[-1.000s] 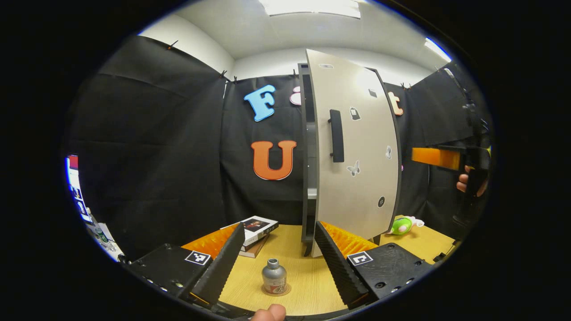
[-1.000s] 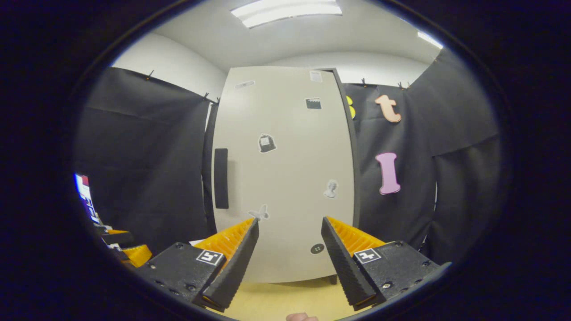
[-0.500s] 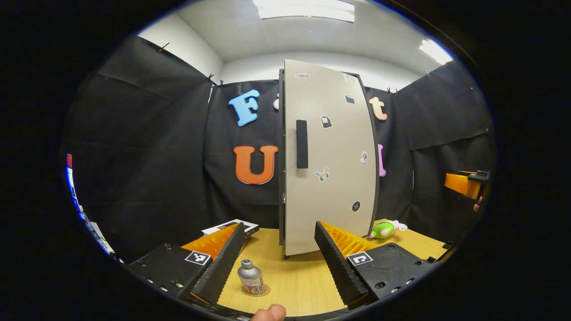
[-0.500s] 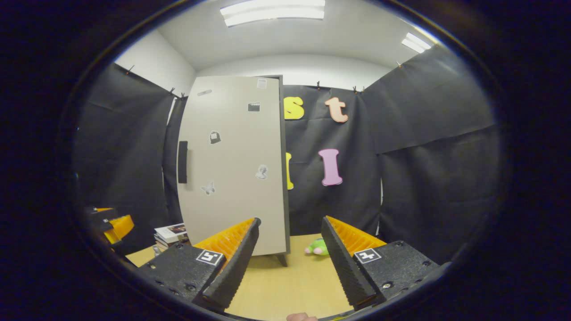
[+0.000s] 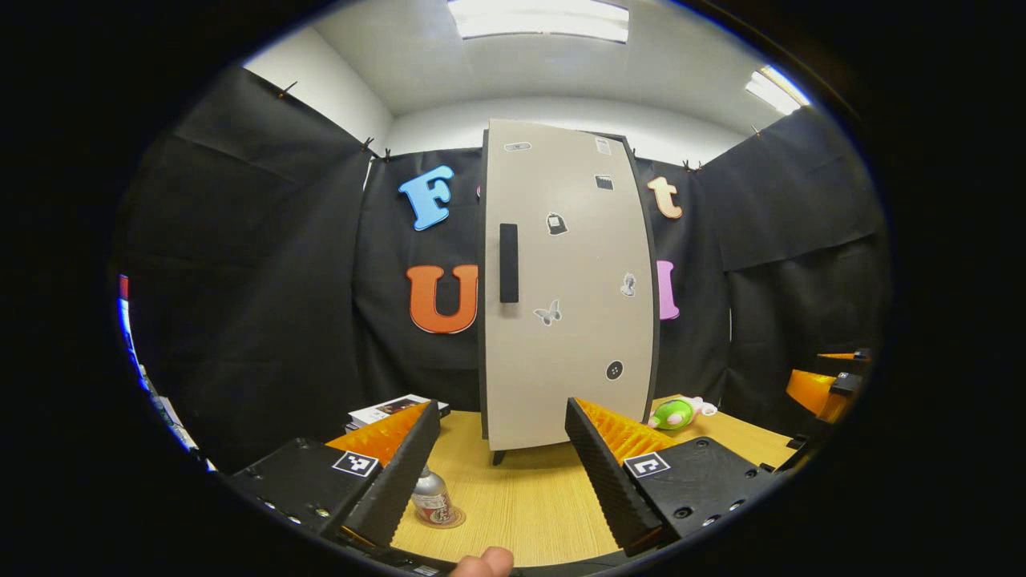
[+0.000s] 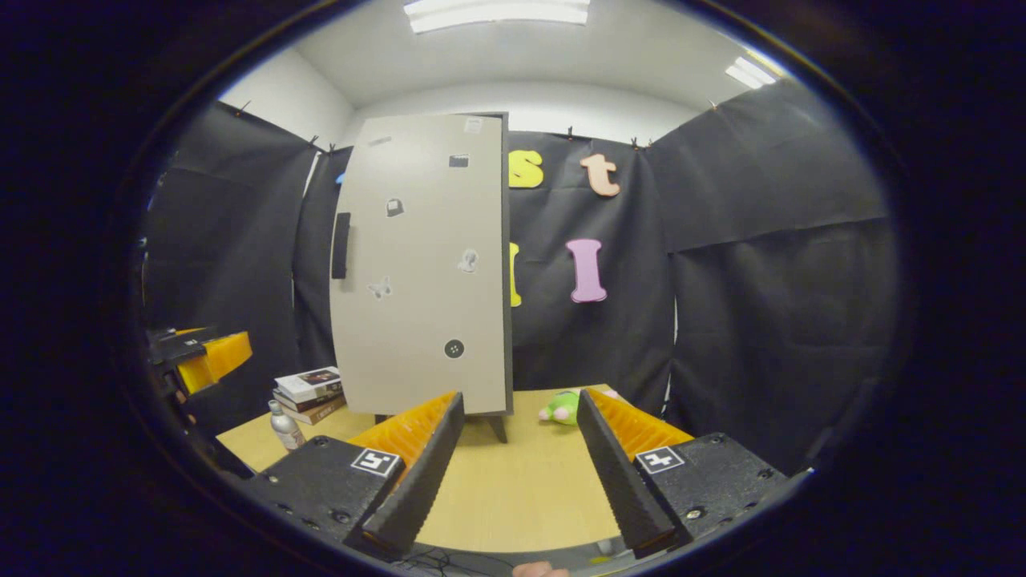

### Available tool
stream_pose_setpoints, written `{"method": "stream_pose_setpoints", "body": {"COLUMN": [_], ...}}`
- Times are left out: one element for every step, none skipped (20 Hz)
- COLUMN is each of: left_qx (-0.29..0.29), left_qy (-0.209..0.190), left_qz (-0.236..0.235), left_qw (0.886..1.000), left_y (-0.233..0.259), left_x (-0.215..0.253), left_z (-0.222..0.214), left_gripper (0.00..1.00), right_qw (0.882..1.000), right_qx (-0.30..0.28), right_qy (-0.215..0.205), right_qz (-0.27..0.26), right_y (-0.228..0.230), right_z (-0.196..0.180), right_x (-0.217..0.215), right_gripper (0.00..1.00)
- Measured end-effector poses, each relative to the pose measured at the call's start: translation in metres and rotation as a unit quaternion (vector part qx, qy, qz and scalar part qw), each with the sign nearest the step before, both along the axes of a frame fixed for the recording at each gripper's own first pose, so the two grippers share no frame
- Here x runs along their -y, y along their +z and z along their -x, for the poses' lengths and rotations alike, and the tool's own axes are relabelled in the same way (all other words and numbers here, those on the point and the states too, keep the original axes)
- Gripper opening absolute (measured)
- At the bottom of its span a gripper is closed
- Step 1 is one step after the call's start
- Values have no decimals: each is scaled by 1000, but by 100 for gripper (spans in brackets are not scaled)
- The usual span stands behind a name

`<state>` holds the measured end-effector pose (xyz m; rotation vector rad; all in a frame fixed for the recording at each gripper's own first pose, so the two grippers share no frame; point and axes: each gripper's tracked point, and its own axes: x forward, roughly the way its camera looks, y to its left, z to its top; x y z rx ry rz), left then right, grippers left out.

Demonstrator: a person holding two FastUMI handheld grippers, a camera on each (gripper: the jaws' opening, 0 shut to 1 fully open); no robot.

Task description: Open the cabinet door with the right hand, grasp the bottle in the cabinet with the left hand and place it on the coaster, then close the cabinet door with the right hand.

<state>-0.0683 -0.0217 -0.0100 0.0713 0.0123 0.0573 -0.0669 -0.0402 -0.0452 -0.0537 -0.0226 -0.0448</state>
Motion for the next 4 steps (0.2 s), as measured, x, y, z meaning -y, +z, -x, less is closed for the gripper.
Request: {"method": "stream_pose_setpoints", "body": {"left_qx": [0, 0, 0, 2], "left_qy": [1, 2, 4, 5], "left_qz": [0, -2, -2, -2], "left_qw": [1000, 1000, 1000, 1000], "left_y": [-1, -1, 1, 2], "left_x": [0, 1, 1, 1], "left_z": [1, 2, 3, 4], "left_gripper": [95, 95, 95, 95], "right_qw": [1000, 1000, 1000, 1000], "right_qx": [2, 5, 8, 11], "right_qy": [2, 5, 6, 9], "right_qz": [0, -1, -2, -5], "right_y": [2, 2, 6, 10], "right_z": [-1, -2, -4, -7], "right_x": [1, 4, 8, 9], "right_gripper": [92, 92, 92, 92]}}
